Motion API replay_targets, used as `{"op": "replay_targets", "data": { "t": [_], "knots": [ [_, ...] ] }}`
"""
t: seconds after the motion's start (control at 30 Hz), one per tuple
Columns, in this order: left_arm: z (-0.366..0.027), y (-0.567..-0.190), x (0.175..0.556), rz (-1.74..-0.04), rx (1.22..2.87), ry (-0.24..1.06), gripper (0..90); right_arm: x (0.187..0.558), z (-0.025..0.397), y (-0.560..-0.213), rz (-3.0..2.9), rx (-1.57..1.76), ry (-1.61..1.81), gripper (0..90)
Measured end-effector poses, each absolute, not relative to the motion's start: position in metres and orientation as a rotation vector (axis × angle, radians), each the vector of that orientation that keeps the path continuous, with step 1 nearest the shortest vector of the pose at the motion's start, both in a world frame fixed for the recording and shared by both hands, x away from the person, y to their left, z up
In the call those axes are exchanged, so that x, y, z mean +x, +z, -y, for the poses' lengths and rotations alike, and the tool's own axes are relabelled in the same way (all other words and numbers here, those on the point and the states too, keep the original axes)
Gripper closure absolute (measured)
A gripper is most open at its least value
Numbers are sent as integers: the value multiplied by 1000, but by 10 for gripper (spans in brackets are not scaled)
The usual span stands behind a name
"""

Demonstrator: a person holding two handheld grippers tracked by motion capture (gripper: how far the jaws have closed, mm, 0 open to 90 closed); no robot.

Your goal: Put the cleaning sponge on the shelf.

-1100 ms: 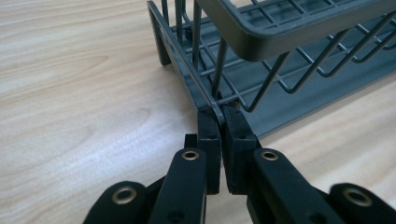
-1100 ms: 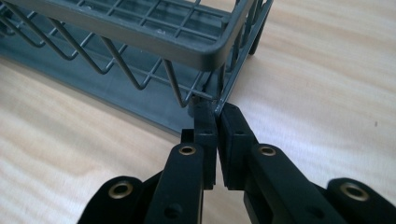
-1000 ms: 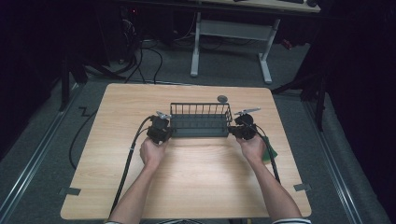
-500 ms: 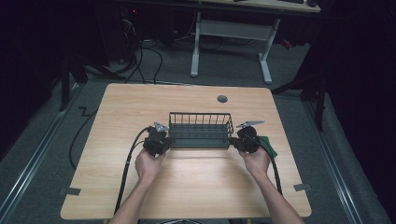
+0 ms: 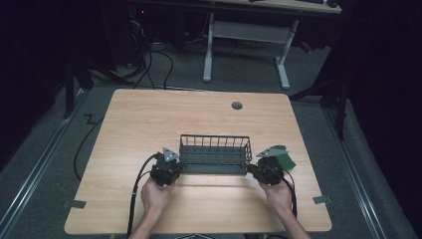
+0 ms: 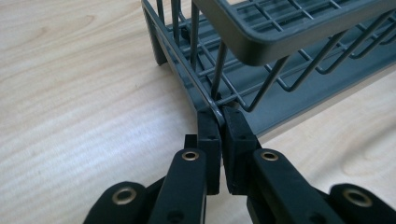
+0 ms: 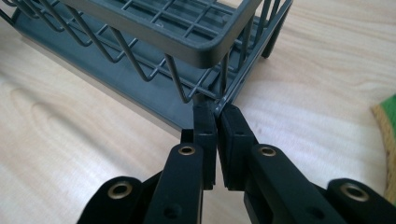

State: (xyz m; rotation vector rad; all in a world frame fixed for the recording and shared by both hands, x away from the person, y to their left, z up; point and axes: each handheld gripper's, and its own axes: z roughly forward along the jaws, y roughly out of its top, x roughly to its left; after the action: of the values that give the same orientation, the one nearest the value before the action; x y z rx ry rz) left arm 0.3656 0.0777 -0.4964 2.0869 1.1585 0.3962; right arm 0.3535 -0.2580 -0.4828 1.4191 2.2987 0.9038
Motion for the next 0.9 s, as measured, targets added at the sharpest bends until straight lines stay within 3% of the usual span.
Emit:
{"op": "replay_targets", "data": {
  "t": [0.3,0.33,0.43,0.47,0.5,0.6,0.77,0.9],
  "knots": [
    [-84,-499,349,-1135,2076,397,859,333,256,-486,-2290,1388,940,861],
    [-86,-500,348,-1124,2070,397,853,332,256,-487,-2283,1391,954,746],
    [-90,-503,346,-1135,2056,369,687,331,258,-488,-2275,1391,967,623],
    [-90,-503,346,-1135,2056,369,636,331,258,-488,-2275,1391,967,623],
    [-95,-506,344,-1143,2034,342,579,328,261,-488,-2264,1394,984,534],
    [-100,-509,341,-1146,2018,325,443,324,266,-487,-2228,1392,1001,475],
    [-117,-511,335,-1151,1986,320,338,314,291,-480,-2099,1419,1030,411],
    [-140,-514,335,-1196,1958,354,320,315,313,-475,-2014,1466,1035,361]
  ]
}}
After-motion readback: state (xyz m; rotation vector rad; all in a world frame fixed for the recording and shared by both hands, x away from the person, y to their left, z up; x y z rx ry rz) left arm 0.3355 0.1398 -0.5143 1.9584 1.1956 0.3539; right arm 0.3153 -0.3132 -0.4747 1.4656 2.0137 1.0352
